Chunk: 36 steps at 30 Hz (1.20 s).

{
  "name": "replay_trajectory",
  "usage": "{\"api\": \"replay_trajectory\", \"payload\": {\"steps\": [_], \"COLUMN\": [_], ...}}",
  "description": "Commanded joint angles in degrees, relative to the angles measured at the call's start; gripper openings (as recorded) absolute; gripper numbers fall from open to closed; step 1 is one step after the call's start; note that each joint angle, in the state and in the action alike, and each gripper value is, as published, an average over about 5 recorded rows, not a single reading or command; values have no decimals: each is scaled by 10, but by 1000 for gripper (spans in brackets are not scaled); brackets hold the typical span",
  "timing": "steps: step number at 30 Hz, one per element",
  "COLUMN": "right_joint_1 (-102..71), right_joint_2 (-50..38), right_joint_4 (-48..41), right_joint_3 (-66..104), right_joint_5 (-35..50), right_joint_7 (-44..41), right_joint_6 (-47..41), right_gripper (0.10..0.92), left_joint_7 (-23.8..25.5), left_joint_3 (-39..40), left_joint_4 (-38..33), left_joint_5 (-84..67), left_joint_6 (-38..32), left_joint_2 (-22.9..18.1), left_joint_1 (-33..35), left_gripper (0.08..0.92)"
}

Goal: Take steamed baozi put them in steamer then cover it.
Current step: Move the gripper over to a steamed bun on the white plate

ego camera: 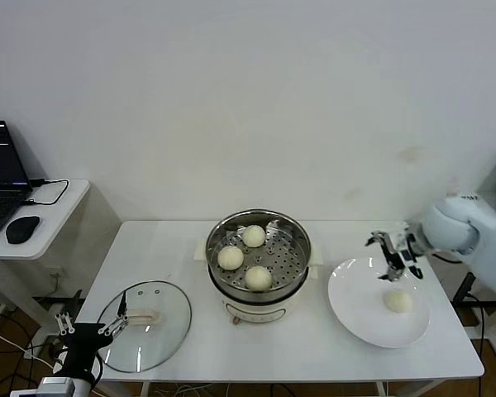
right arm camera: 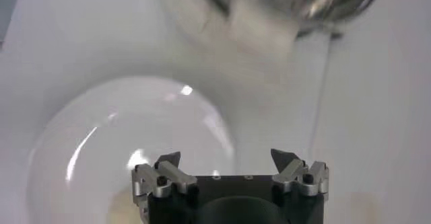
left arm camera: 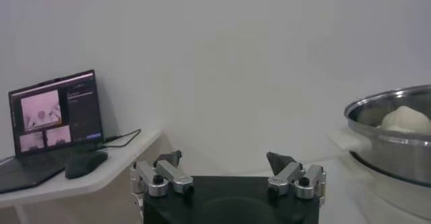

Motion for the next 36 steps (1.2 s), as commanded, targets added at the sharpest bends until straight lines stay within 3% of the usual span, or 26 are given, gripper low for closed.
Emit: {"api": "replay_trajectory", "payload": {"steps": [1, 26, 36], "right_joint_1": [-200, -223, -217], "right_joint_2": [-14, 72, 86], "right_joint_4": [-73, -160, -174], "right_joint_3": [162, 168, 169], "right_joint_5": [-72, -93, -99], "right_joint_7": [-6, 17, 23], "right_joint_6": [14, 11, 7], "right_gripper": [823, 822, 750], "left_joint_7": [0, 0, 0], "left_joint_3": [-3, -7, -7], "left_joint_4": [1, -2, 3], "left_joint_5": [0, 3, 4], "left_joint_6": [0, 1, 1], "left_joint_2": [1, -2, -4], "left_joint_1": [6, 10, 9], "left_gripper": [823, 823, 823]}}
